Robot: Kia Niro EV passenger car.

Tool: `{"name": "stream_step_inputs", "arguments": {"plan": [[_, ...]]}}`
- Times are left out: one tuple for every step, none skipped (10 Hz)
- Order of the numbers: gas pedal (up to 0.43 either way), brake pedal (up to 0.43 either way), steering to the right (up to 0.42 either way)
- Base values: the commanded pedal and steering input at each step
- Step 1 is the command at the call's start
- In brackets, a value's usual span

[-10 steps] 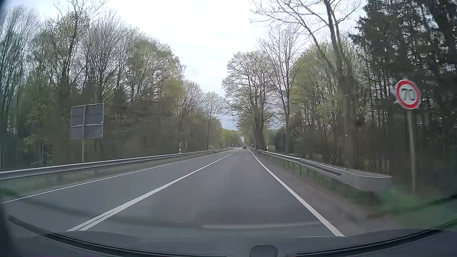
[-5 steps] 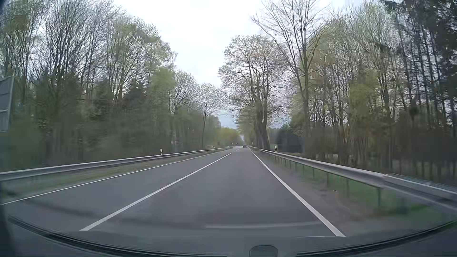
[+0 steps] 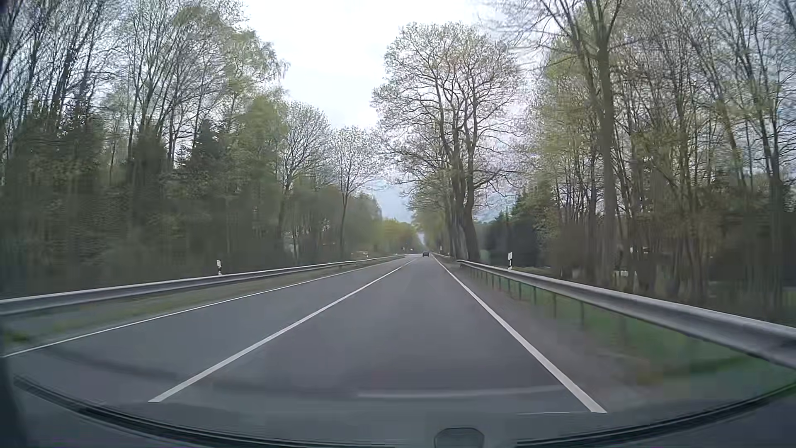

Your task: Follow the waypoints while adhering to traffic rules and regulations

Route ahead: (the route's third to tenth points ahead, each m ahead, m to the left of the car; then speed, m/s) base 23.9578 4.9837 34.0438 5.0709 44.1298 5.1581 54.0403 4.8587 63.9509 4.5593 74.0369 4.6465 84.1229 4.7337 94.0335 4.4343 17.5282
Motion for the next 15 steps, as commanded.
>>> {"name": "stream_step_inputs", "arguments": {"plan": [[0.138, 0.000, -0.001], [0.130, 0.000, -0.001], [0.130, 0.000, -0.001], [0.130, 0.000, -0.001], [0.130, 0.000, -0.001], [0.138, 0.000, -0.001], [0.138, 0.000, -0.001], [0.138, 0.000, -0.001], [0.138, 0.000, -0.001], [0.138, 0.000, -0.001], [0.138, 0.000, -0.002], [0.138, 0.000, -0.002], [0.138, 0.000, -0.003], [0.138, 0.000, -0.003], [0.138, 0.000, -0.003]]}}
